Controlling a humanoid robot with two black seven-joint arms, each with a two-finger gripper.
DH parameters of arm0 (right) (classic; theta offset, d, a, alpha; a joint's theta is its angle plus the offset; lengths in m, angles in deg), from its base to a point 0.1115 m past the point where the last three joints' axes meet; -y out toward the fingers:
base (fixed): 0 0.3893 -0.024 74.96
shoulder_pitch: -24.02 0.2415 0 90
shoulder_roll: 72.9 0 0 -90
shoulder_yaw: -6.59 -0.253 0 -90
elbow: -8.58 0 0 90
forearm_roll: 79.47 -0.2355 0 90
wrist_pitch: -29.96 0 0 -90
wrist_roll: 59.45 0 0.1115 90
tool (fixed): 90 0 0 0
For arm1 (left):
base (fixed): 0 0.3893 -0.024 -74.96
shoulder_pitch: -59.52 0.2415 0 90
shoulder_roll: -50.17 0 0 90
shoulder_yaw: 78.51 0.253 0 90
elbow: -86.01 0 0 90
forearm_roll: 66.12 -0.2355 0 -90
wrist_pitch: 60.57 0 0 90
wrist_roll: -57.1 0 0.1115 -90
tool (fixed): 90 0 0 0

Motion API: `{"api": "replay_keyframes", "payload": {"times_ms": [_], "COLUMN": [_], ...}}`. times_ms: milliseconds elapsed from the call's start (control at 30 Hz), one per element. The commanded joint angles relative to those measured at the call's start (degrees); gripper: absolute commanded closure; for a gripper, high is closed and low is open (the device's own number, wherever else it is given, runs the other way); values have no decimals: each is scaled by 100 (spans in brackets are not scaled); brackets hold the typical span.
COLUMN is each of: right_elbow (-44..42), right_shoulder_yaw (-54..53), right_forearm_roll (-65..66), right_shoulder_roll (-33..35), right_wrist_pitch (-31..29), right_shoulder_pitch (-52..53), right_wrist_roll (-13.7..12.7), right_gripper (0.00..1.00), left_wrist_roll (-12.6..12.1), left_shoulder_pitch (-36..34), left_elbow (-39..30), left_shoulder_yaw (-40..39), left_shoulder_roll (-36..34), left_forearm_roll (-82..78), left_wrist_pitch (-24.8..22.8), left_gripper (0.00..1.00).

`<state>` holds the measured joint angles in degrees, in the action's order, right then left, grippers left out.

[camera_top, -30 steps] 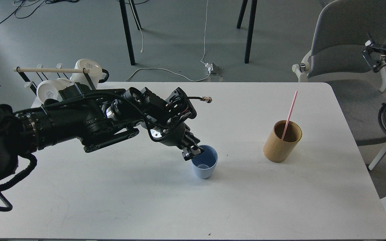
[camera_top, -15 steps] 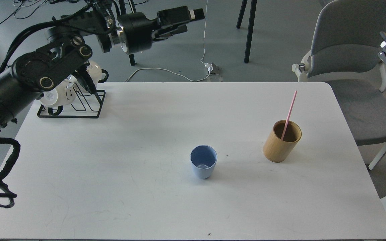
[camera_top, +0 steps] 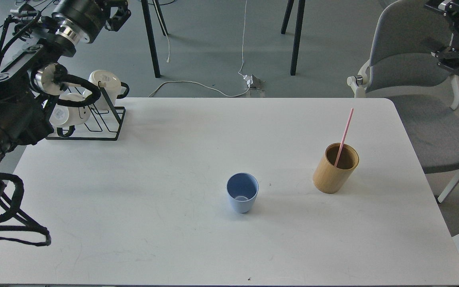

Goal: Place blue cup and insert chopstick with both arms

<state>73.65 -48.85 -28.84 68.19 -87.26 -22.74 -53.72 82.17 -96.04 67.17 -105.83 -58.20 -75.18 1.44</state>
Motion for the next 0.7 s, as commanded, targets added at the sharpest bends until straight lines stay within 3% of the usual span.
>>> {"api": "replay_keyframes", "payload": {"times_ms": [0, 133, 467, 667], "right_elbow": [241, 777, 989, 911], "right_shoulder_yaw": [94, 629, 2678, 3118], "right_forearm_roll": [1139, 2159, 3945, 3990], "right_shoulder_roll": [-46, -55, -239, -441], "right_wrist_pitch": [7, 129, 1166, 1211], "right_shoulder_pitch": [246, 317, 247, 194], "right_wrist_roll": [-132, -344, -309, -300], "right_gripper": [1, 1, 6, 26], "left_wrist_roll": [-2, -81, -187, -353], "left_shoulder_pitch": [200, 552, 852, 860], "left_elbow": [143, 213, 293, 266], "left_shoulder_yaw": [-203, -257, -318, -450], "left_shoulder_roll": [-131, -167, -114, -97], "left_forearm_roll": [753, 1546, 1617, 1670], "left_wrist_pitch": [-1, -1, -1, -1], "left_gripper": [0, 0, 0, 0]}}
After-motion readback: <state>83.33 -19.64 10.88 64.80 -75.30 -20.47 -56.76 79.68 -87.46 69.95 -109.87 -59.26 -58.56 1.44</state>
